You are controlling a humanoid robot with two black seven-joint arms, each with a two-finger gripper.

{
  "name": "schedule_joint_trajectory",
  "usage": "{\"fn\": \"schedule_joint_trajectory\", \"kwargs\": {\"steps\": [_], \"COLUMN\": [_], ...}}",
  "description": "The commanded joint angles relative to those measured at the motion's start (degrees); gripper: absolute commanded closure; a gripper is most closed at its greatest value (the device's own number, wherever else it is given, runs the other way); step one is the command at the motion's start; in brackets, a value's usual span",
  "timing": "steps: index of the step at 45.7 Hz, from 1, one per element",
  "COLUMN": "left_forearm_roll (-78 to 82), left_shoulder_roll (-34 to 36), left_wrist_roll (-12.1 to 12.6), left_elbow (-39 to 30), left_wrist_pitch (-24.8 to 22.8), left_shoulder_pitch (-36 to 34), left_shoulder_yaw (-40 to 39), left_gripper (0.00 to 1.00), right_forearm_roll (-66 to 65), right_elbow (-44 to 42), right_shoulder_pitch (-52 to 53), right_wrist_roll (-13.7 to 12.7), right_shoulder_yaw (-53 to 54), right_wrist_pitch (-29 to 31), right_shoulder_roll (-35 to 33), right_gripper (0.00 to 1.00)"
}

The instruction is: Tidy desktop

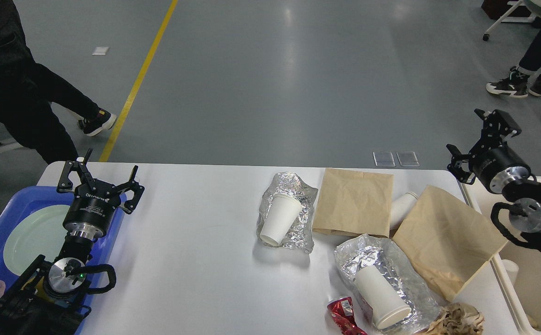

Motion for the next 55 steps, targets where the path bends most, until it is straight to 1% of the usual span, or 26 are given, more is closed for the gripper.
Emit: {"fn": "schedule_joint_trajectory", "kwargs": {"steps": [1,7,11,14,21,23,26,28,30,32,36,37,39,40,42,48,50,52,55], "left_forearm_roll": [0.0,0.0,0.0,0.0,0.0,0.0,0.0,0.0,0.0,0.0,0.0,0.0,0.0,0.0,0.0,0.0,0.0,0.0,0.0], "left_shoulder_roll": [0.0,0.0,0.0,0.0,0.0,0.0,0.0,0.0,0.0,0.0,0.0,0.0,0.0,0.0,0.0,0.0,0.0,0.0,0.0], "left_wrist_roll": [0.0,0.0,0.0,0.0,0.0,0.0,0.0,0.0,0.0,0.0,0.0,0.0,0.0,0.0,0.0,0.0,-0.1,0.0,0.0], "left_elbow": [0.0,0.0,0.0,0.0,0.0,0.0,0.0,0.0,0.0,0.0,0.0,0.0,0.0,0.0,0.0,0.0,0.0,0.0,0.0], "left_wrist_pitch": [0.0,0.0,0.0,0.0,0.0,0.0,0.0,0.0,0.0,0.0,0.0,0.0,0.0,0.0,0.0,0.0,0.0,0.0,0.0], "left_shoulder_pitch": [0.0,0.0,0.0,0.0,0.0,0.0,0.0,0.0,0.0,0.0,0.0,0.0,0.0,0.0,0.0,0.0,0.0,0.0,0.0], "left_shoulder_yaw": [0.0,0.0,0.0,0.0,0.0,0.1,0.0,0.0,0.0,0.0,0.0,0.0,0.0,0.0,0.0,0.0,0.0,0.0,0.0], "left_gripper": [0.01,0.01,0.01,0.01,0.01,0.01,0.01,0.01,0.01,0.01,0.01,0.01,0.01,0.01,0.01,0.01,0.01,0.01,0.01], "right_forearm_roll": [0.4,0.3,0.4,0.4,0.2,0.0,-0.7,-1.0,-1.7,-2.5,-3.0,-3.0,-3.0,-3.0,-3.0,-3.1,-3.2,-3.2,-3.2], "right_elbow": [0.4,0.3,0.2,0.3,0.1,0.4,1.1,2.2,4.0,6.8,12.3,13.4,16.3,18.1,22.4,35.5,39.5,41.8,42.6], "right_shoulder_pitch": [14.5,31.3,41.3,47.6,58.6,61.2,64.8,67.5,70.5,73.4,78.1,79.4,82.4,84.1,87.3,97.2,99.2,100.1,100.1], "right_wrist_roll": [0.1,0.1,0.1,0.1,-0.4,-0.5,-1.4,-3.4,-6.9,-11.6,-22.8,-25.0,-28.4,-29.3,-30.5,-31.2,-31.8,-32.8,-34.0], "right_shoulder_yaw": [-23.9,-51.5,-65.8,-73.8,-90.4,-94.3,-98.8,-101.2,-102.7,-103.2,-103.1,-102.8,-102.2,-102.1,-102.0,-101.4,-100.5,-99.2,-98.6], "right_wrist_pitch": [5.8,12.9,16.7,20.8,33.3,36.7,41.6,45.0,47.5,48.5,49.1,49.3,49.6,49.6,49.6,49.6,49.6,49.5,49.0], "right_shoulder_roll": [-3.1,-1.9,-0.2,2.1,10.4,12.8,16.7,18.6,19.8,20.1,20.1,20.1,19.8,19.7,19.3,16.5,15.1,13.7,13.1], "right_gripper": [0.00,0.00,0.00,0.00,0.00,0.00,0.00,0.00,0.00,0.00,0.00,0.00,0.00,0.00,0.00,0.00,0.00,0.00,0.00]}}
